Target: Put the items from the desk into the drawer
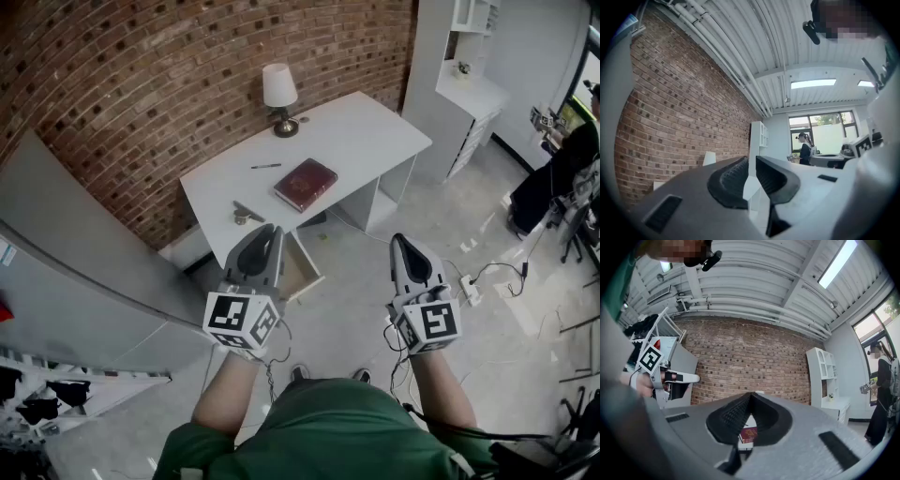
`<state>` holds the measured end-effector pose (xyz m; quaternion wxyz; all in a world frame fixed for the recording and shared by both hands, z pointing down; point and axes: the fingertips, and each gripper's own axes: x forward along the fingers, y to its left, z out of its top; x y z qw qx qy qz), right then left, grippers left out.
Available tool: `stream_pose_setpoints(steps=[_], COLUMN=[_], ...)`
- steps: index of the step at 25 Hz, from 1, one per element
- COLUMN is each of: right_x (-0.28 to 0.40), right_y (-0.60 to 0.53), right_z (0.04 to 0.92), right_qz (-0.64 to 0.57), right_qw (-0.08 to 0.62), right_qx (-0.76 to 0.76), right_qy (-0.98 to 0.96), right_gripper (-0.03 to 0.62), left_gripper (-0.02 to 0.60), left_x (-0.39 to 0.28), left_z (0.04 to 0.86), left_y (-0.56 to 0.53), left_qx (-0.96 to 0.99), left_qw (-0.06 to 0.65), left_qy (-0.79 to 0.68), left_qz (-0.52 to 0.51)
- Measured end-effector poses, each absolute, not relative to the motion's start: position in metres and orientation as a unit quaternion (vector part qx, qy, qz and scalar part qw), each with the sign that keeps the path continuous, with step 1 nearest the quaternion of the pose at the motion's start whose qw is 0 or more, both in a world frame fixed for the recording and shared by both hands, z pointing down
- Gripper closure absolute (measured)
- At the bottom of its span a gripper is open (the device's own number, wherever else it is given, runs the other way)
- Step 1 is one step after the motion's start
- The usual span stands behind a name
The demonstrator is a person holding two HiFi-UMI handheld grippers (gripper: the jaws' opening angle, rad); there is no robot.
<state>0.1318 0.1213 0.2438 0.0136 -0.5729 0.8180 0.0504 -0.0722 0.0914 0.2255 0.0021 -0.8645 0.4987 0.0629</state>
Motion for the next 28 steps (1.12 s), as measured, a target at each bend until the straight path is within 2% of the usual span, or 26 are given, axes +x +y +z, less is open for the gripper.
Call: stream_pose_setpoints(steps=[7,12,21,28], right_x=[0.117,0.098,0.053,0.042], right_y=[0.121,0.117,0.098,0.086], right_z=[0.241,0.231,0.232,0.249], right_qz=[0.061,0.065,0.066,0.048], right_qw=[0.016,0.047,0.031,0.013], right_qx=[-0.567,-0.567,-0.588,-0.6], right_qy=[0.821,0.82,0.806,0.799], right_gripper=[0.592,0.591,0.591,0.591], left_gripper=[0.534,0.534,0.534,0.54], left_x=[-0.08,-0.099,-0.152,-0.168], left_z=[0.221,0.22,0.235,0.252], left_y=[0.089,0.081,0.054,0.033], left_qx=[-0.868,-0.872,-0.88,-0.881], left_qw=[0.004,0.004,-0.012,-0.031], left_qy=[0.493,0.486,0.47,0.467], left_qz=[0.065,0.066,0.067,0.075])
